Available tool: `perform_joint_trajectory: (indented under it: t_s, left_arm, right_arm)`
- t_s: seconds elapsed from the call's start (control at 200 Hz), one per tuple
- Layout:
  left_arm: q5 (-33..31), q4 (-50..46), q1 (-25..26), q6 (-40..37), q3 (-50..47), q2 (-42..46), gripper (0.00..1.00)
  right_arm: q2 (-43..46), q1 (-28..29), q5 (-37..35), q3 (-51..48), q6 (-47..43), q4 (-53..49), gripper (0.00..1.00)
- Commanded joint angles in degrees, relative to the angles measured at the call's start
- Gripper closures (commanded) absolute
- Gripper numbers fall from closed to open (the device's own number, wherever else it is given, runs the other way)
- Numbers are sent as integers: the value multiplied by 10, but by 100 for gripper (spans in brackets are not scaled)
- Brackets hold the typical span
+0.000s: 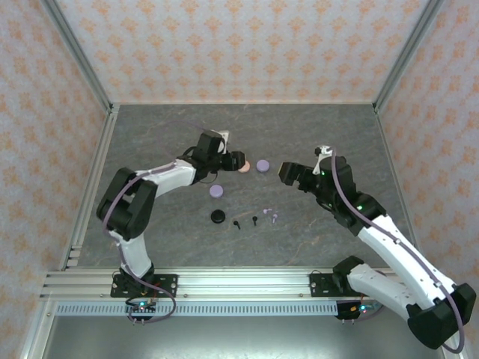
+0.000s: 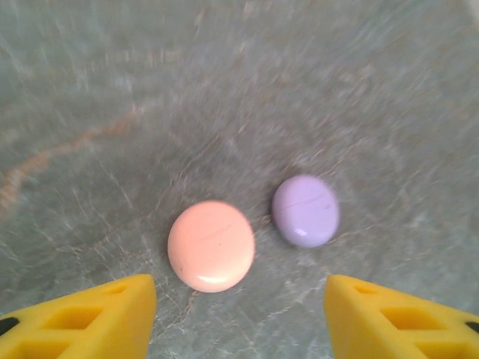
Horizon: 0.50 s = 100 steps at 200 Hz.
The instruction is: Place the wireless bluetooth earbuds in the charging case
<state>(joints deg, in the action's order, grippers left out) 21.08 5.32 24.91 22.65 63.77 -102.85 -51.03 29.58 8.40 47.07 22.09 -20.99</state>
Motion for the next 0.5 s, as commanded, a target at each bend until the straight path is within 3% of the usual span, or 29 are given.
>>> perform_joint_trajectory:
  t_s: [0.0, 0.275, 0.495]
  left_arm:
    - [-39, -9, -12, -19, -29, 69, 36]
    - [-120, -52, -46, 1, -127, 234, 23]
    - [-121, -94, -113, 47, -202, 347, 12]
  right_arm:
    - [-23, 1, 32, 4, -1, 42, 1]
    - [-156, 13, 70, 47, -91, 42, 1]
    - [-349, 84, 43, 201, -182, -77, 0]
